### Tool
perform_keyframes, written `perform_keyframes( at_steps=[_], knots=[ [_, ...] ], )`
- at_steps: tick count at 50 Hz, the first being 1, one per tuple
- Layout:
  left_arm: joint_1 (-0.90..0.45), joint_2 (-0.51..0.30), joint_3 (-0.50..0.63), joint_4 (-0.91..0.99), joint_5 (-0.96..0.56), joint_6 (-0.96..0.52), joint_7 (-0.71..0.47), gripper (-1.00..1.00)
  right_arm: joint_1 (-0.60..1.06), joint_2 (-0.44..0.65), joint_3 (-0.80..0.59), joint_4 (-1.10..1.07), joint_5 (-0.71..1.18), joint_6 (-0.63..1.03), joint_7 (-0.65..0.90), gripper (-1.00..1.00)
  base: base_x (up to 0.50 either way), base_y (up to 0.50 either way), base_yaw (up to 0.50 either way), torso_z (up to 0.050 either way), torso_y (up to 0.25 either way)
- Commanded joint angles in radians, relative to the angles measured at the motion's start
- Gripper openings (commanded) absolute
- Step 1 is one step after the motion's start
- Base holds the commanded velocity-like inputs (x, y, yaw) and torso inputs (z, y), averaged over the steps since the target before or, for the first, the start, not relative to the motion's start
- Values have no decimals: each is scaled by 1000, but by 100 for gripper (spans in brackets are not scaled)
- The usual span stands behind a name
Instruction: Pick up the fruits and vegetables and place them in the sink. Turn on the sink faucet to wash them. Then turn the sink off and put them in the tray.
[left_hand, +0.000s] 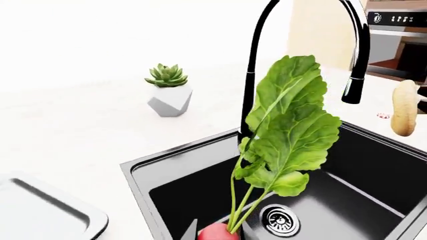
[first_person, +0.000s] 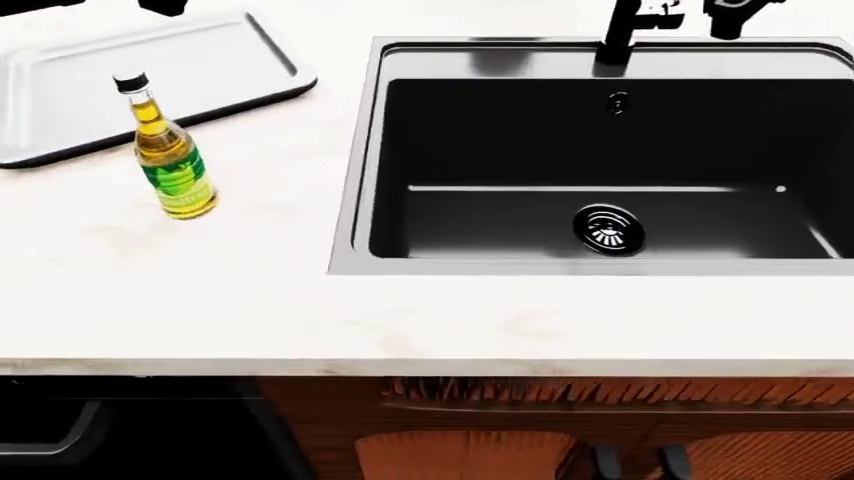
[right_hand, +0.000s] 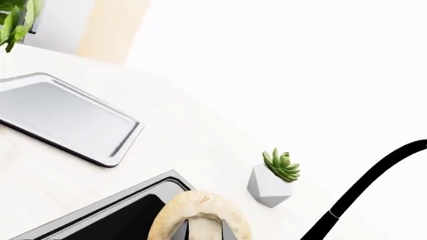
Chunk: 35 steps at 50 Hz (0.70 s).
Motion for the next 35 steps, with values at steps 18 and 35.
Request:
perform_keyframes(
  at_steps=[18,35],
  knots=[
    [-4,1,-2,2,16,-4,11,-100,-12,-46,-24,26,-10,-61,4,-100,-1,500,0,0,0],
    [-3,1,-4,4,21,-4,17,-100,21,-10,-4,17,25,-28,-24,-100,-1,500,0,0,0]
  ],
)
